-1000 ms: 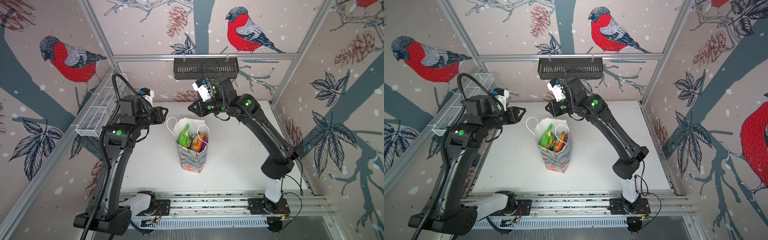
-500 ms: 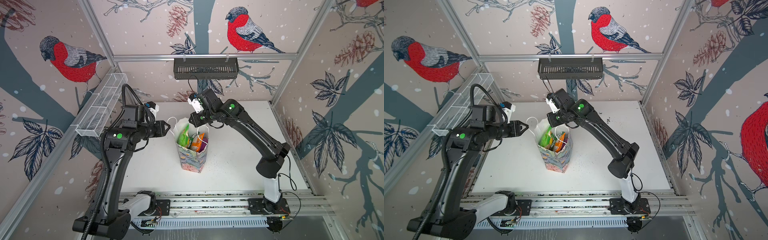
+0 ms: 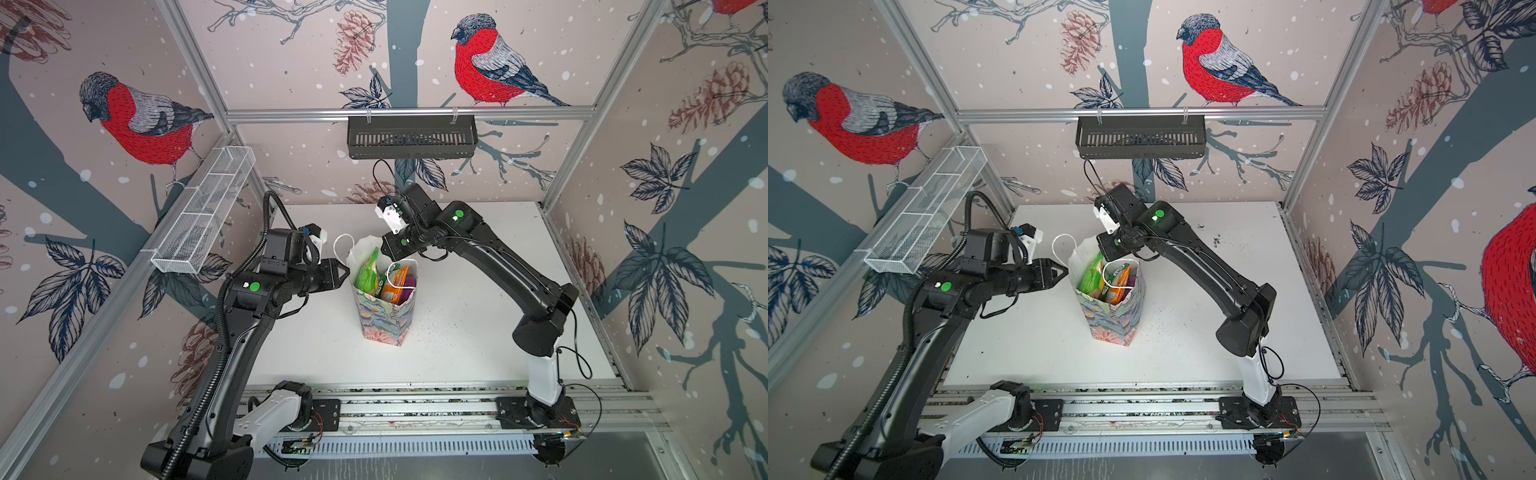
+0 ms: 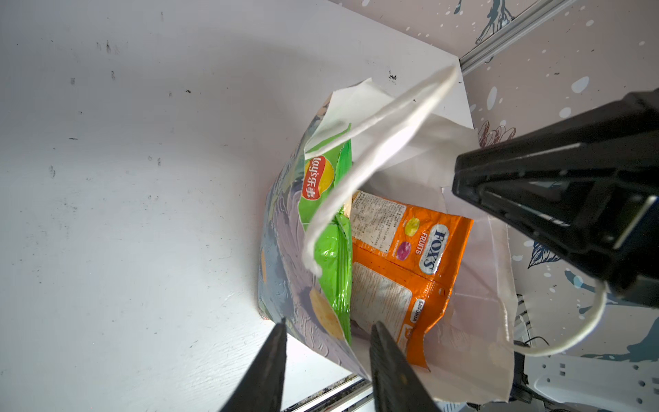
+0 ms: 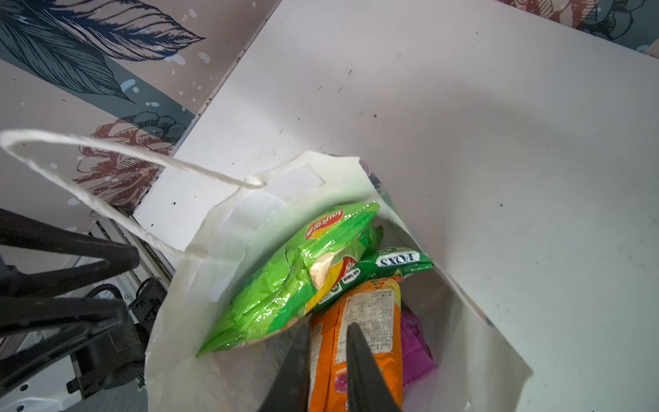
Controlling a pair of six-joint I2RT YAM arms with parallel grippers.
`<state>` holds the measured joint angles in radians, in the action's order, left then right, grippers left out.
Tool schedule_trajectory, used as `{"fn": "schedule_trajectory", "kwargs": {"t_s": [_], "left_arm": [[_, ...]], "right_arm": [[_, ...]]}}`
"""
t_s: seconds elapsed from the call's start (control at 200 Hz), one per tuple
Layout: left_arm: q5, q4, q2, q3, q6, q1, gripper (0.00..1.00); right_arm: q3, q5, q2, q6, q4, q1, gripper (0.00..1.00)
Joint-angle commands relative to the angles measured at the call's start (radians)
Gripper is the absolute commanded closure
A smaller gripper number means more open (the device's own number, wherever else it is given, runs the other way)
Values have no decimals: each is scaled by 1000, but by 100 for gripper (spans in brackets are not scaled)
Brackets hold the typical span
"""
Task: Take the snacks out of the paper bag
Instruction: Pick up the paper bag at the center of the table.
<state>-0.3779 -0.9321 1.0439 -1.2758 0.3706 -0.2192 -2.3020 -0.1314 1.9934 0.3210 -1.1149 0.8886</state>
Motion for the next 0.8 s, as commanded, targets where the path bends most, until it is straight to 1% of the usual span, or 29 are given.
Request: {"fn": "schedule_trajectory", "kwargs": {"t_s": [0.0,0.16,0.365,0.435,0.515,0.59,0.675,0.796], "left_arm": [[36,62,2,10,37,-8,60],[62,103,16,33,53,-28,61],[203,83,65,20,49,-106,63],[253,68,82,4,43,-126,66],[294,54,101,-11,38,-152,70],[304,53,119,-19,35,-169,76],[312,63,138,-22,37,-192,80],[324,75,152,-21,44,-211,88]], "right_arm": [[15,21,-20,-24,-70,-7,79],[55,44,-54,-37,-97,-20,79],[94,42,-67,-48,-120,-30,79],[97,42,-62,-52,-133,-34,79],[77,31,-51,-61,-137,-35,78],[30,7,-34,-60,-130,-33,77],[-7,-36,-21,-48,-104,-32,73],[-4,-64,-14,-20,-58,-19,67]]}}
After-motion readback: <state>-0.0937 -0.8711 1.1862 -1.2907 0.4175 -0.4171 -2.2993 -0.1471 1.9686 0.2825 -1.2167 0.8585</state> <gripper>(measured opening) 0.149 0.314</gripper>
